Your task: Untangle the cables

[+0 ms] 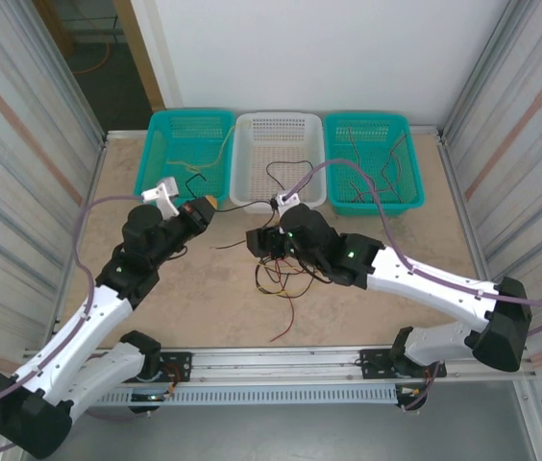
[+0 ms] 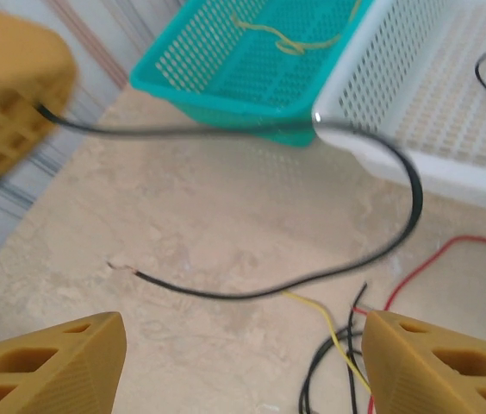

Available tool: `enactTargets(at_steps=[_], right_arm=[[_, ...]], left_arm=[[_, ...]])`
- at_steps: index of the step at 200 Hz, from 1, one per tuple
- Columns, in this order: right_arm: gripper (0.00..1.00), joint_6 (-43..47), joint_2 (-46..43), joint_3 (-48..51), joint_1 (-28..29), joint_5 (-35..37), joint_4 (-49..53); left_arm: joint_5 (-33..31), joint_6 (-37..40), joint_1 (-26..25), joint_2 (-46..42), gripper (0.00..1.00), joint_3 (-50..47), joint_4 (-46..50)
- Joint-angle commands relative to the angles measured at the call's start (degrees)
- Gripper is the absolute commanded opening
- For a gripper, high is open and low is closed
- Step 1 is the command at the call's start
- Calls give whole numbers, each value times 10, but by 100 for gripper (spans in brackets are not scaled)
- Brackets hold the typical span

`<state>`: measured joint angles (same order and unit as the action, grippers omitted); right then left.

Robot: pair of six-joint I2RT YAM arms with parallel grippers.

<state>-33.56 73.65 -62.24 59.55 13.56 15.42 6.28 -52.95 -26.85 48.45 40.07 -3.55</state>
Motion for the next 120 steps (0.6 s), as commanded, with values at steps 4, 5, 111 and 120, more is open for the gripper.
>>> enactTargets(at_steps=[4,5,111,120], right_arm=[[70,-54,5,14,-16,-8,-29],[70,-55,6,14,-16,-8,-30],[65,-89,104,17,-79,-78,-105],[65,-90,109,20,-80,-81,-109]], left_arm=[[-13,-44,0,-15,0,4,-30],[-14,-45,0,-15,0,4,-30],[-7,-56,0,-31,0,9,-14],[-6,-58,0,-31,0,8,-15]])
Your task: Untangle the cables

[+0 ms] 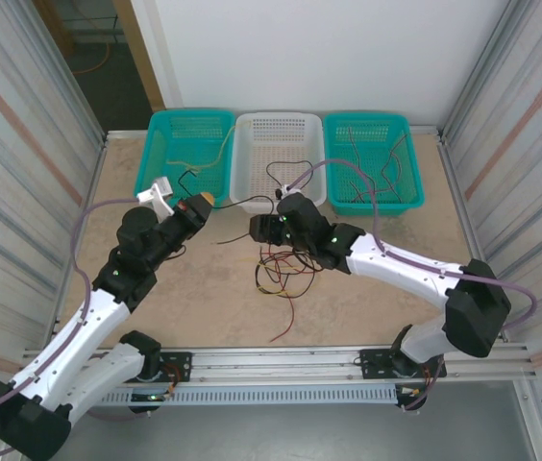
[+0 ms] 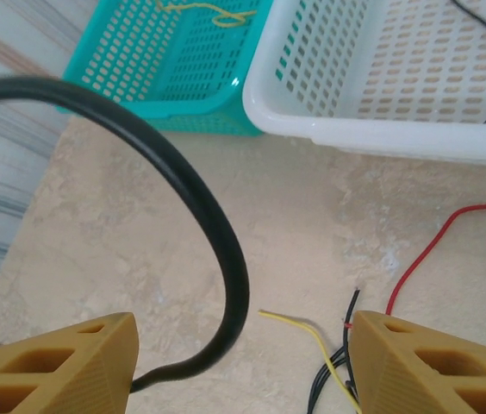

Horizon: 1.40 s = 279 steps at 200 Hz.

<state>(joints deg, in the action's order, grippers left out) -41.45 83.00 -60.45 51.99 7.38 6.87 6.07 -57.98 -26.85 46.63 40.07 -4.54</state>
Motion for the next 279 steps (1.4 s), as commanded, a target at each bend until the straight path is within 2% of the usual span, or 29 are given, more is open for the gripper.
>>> enactTargets(at_steps=[1,23,39,51,74,99,120,161,174,192,208,279], right_arm=[[65,-11,17,2,-5,-19,-24],[50,-10,25,6,-7,-18,-27],[27,-9,25,11,-6,-12,-24],[18,-8,21,15,-7,-1,-16],[9,2,7,35,-7,27,6],[3,6,-25,75,-19,48,22],[0,7,-58,105,-34,59,31],[1,30,-79,108,-43,58,47],[14,45,-79,97,-40,53,57],[43,60,-91,82,-32,90,88],[53,66,-115,78,-34,125,118],[58,67,-253,111,-80,131,188]], left_arm=[[-4,-7,0,-13,0,7,-6],[-6,-8,1,-13,0,5,-7],[-8,-4,6,-13,0,10,-1],[-9,5,17,-15,0,21,15],[-28,32,45,-18,0,64,95],[-88,73,65,-10,0,126,218],[-120,96,66,-1,0,148,254],[-95,93,66,31,0,149,227],[-87,85,66,39,0,141,198],[-71,80,66,58,0,136,144],[-63,82,67,89,0,154,118],[-41,72,69,300,0,315,-20]])
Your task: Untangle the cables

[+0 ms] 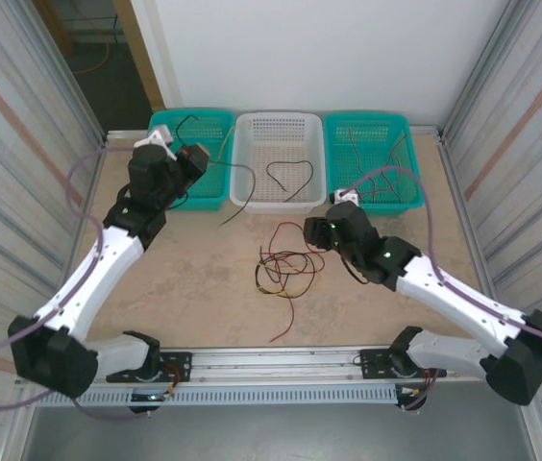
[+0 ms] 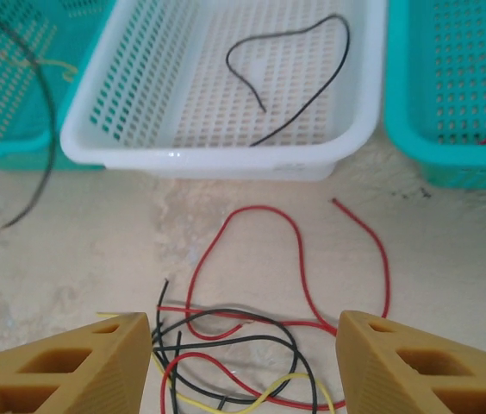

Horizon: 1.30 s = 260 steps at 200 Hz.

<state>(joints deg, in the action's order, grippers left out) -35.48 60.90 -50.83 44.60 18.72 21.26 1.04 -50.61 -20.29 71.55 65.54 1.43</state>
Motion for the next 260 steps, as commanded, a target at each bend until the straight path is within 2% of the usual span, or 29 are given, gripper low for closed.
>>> enactTargets(at_steps=[1,21,81,87,99,106,115,127,154,184,228,260], right_arm=[[58,7,-34,15,-6,18,45],[58,5,-58,25,-10,18,55],[58,5,-78,39,-28,10,59],[58,5,-79,39,-28,10,60],[58,6,-81,40,-30,10,63],[58,6,-83,40,-30,10,65],[58,7,-87,40,-30,11,69],[58,9,-91,41,-33,11,72],[59,11,-88,40,-40,2,73],[60,9,-64,32,-48,-23,65],[59,9,17,8,-50,-73,63],[58,9,68,-1,-41,-132,45]], left_arm=[[10,-3,3,53,0,63,-81],[26,-20,4,113,0,111,-115],[83,-64,5,310,0,265,-122],[93,-65,4,327,10,271,-135],[109,-71,3,355,40,282,-139],[111,-68,1,366,52,287,-131],[112,-57,-2,374,61,292,-115],[112,-36,-8,380,65,295,-99],[114,16,-19,368,61,298,-45],[85,86,-37,308,61,261,16],[17,147,-64,170,59,125,74],[-74,173,-95,56,63,15,131]])
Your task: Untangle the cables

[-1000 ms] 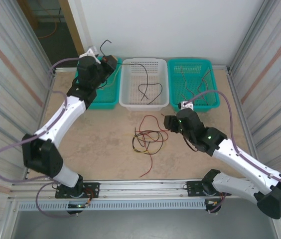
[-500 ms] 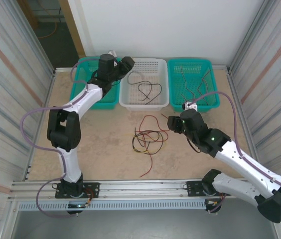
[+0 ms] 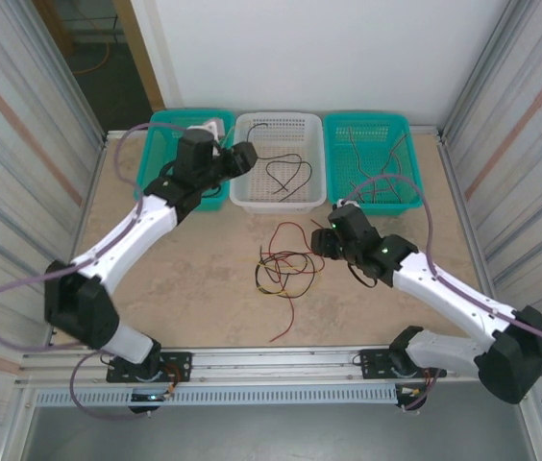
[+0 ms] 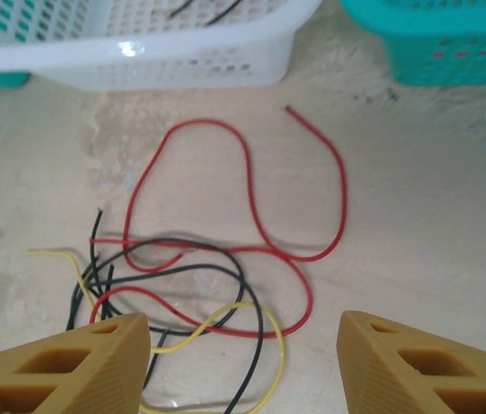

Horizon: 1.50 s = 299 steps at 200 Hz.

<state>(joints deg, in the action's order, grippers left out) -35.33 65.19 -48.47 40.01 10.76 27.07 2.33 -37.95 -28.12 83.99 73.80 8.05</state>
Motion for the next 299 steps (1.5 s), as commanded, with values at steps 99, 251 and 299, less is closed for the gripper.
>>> enactTargets(at_steps=[99,251,299], right_arm=[[55,10,209,-95,81,-36,-30],[47,-19,213,-49,7,-48,10],[48,-59,122,-7,-30,-19,17]], left_arm=[[-121,-8,-70,-288,64,-299,118],[58,110,-103,42,53,-193,9],[93,208,-143,163,59,-68,67]])
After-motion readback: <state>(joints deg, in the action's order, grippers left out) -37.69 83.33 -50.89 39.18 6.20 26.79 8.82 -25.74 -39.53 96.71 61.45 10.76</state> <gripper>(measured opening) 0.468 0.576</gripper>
